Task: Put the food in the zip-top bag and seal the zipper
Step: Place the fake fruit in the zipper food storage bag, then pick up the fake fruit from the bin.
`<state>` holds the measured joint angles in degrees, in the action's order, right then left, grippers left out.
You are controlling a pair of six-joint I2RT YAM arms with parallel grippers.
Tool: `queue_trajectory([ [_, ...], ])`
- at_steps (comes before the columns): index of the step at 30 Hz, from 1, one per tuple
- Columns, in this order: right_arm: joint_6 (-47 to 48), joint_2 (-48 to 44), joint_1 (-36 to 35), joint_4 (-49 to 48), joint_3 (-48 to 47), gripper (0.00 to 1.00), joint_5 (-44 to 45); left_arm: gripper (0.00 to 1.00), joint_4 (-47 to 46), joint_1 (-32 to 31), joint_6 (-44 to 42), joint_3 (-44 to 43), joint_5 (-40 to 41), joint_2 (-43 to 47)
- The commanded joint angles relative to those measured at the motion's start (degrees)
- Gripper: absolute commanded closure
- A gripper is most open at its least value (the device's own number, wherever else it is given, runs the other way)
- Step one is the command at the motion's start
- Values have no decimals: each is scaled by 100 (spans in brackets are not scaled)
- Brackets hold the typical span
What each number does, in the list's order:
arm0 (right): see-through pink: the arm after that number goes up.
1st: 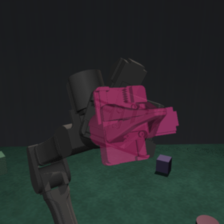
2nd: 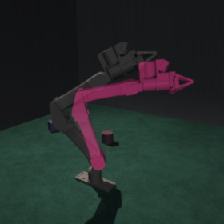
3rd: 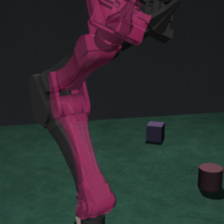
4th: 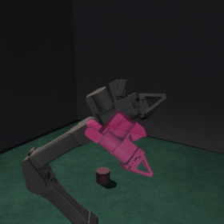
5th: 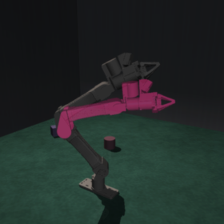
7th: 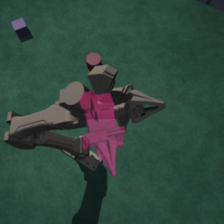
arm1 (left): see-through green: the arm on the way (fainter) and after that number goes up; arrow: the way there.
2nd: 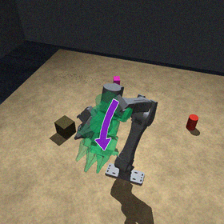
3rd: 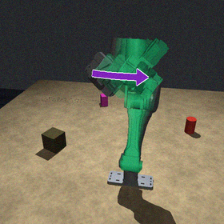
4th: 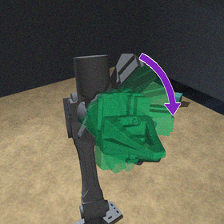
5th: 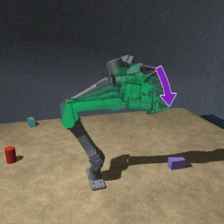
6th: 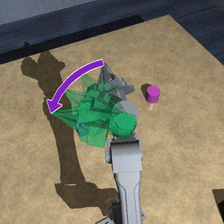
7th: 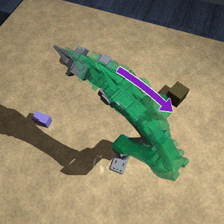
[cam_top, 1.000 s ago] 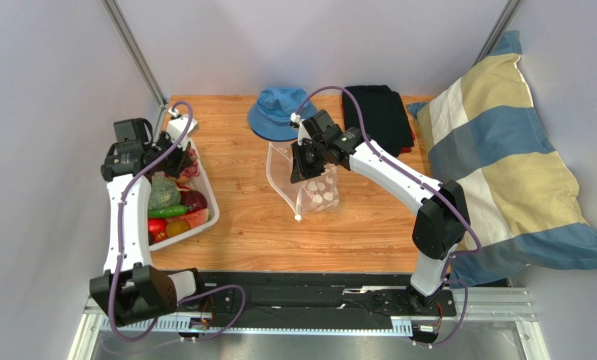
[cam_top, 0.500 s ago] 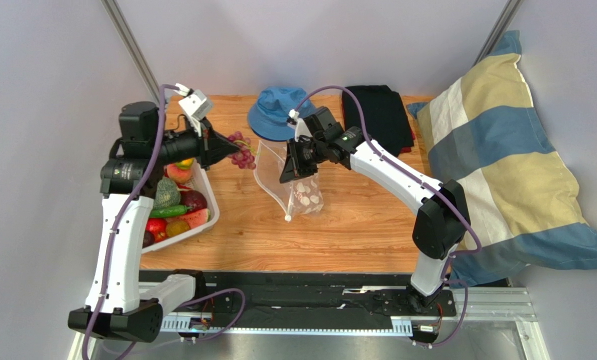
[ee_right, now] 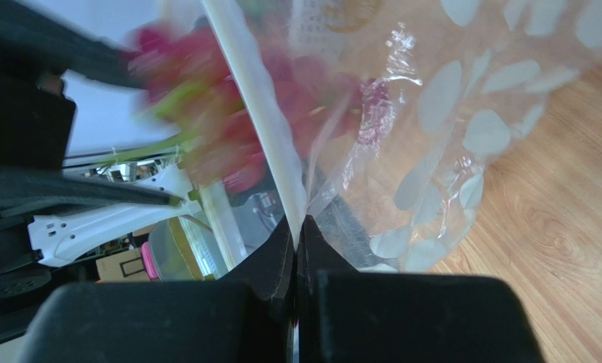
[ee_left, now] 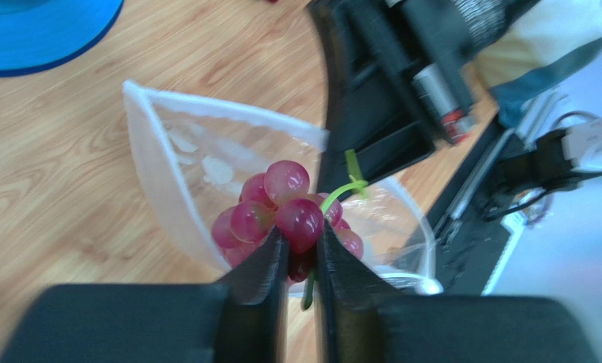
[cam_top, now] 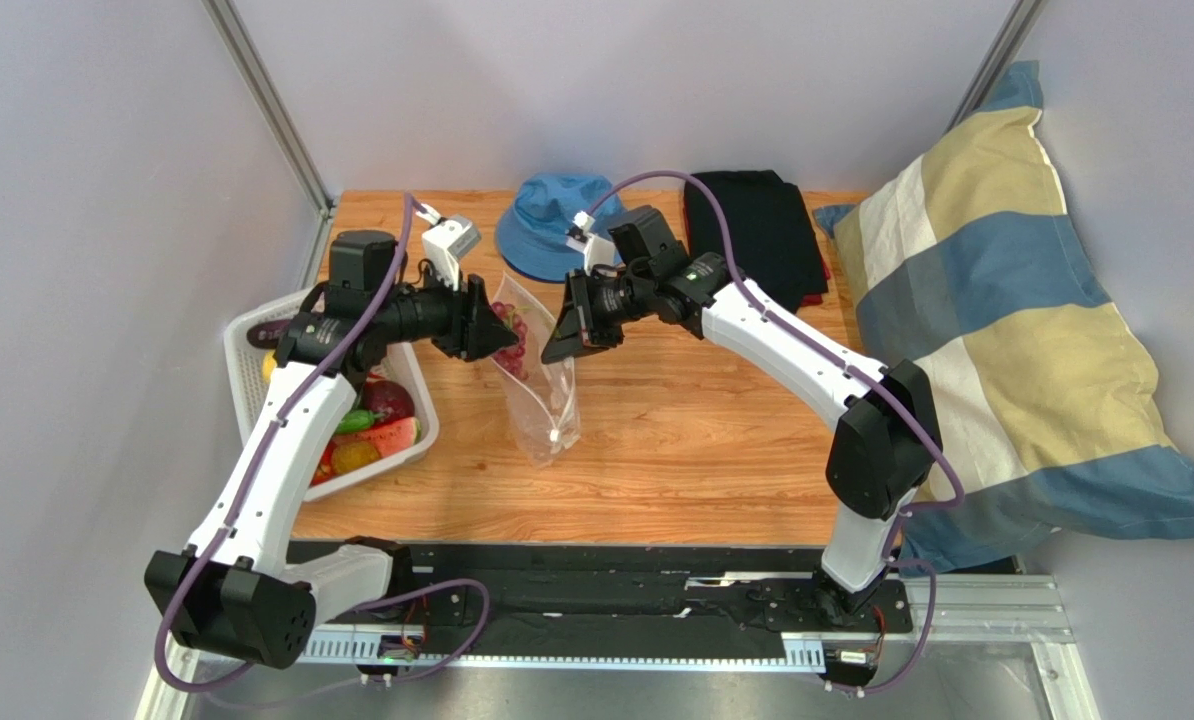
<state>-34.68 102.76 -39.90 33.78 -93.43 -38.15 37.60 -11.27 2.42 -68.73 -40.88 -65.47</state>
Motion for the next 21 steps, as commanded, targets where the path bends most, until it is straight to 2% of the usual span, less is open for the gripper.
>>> queue_trajectory([
  [1, -267, -292, 149, -460, 78, 100, -403, 27, 282, -42, -372, -245, 423, 8],
  [2, -285, -283, 158, -469, 96, 100, -421, 17, 378, -42, -478, -290, 493, -1],
  [6, -242, -222, 202, -486, 167, 100, -386, 16, 861, -16, -663, -448, 880, 87],
  [10, -84, -230, 237, -337, 149, 100, -228, 17, 1266, 343, -1189, -641, 661, 324],
  [11, -22, -256, 237, -276, 132, 100, -132, 17, 1467, 475, -1782, -746, 582, 264],
  [13, 127, -292, 237, -223, 149, 100, -52, 19, 2467, 923, -2636, -1297, 521, 36],
  [14, 145, -300, 246, -188, 184, 100, -35, 20, 2862, 1090, -3520, -1518, 329, -296],
  [15, 180, -335, 237, -179, 202, 100, -26, 20, 3545, 1579, -3911, -1729, 257, -465],
  [18, 242, -353, 237, -187, 299, 100, -17, 26, 4175, 2144, -4942, -2468, 554, -1141],
  [21, 277, -336, 237, -187, 334, 100, -17, 34, 4571, 2287, -6145, -3014, 1028, -1713],
])
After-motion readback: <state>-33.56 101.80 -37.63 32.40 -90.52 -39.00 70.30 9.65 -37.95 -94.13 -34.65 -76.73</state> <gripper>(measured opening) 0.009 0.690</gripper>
